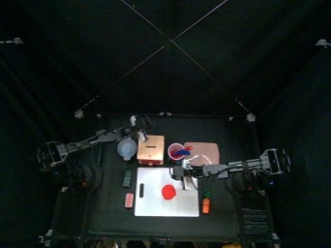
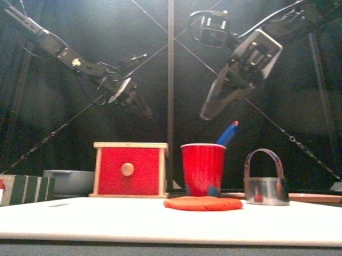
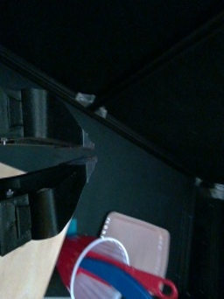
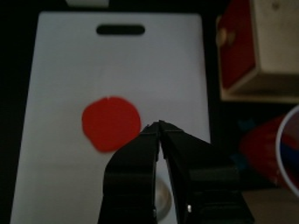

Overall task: Get the cutter from the drawer then cut the dough then place the extra dough in the bowl
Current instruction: Cut the dough

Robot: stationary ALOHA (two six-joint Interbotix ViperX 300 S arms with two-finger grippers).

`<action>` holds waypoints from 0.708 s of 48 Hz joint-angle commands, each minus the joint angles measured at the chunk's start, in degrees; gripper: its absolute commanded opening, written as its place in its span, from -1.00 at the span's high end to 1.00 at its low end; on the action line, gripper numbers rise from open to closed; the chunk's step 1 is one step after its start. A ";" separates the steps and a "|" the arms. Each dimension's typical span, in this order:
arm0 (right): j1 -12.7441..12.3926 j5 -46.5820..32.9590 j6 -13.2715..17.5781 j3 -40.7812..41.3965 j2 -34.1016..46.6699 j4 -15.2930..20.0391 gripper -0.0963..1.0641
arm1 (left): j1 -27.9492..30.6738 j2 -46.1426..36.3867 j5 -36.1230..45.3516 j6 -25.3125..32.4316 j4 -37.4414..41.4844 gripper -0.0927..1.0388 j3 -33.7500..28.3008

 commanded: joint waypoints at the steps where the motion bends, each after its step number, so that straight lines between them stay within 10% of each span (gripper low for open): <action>1: 0.53 3.25 -0.18 -0.35 -1.58 0.53 -0.42 | -4.04 -2.37 -8.96 0.09 -4.57 -0.22 3.96; 34: 1.67 4.04 -0.18 4.57 0.35 -2.29 -0.26 | -20.57 -1.76 -26.10 0.70 -9.40 -0.20 15.73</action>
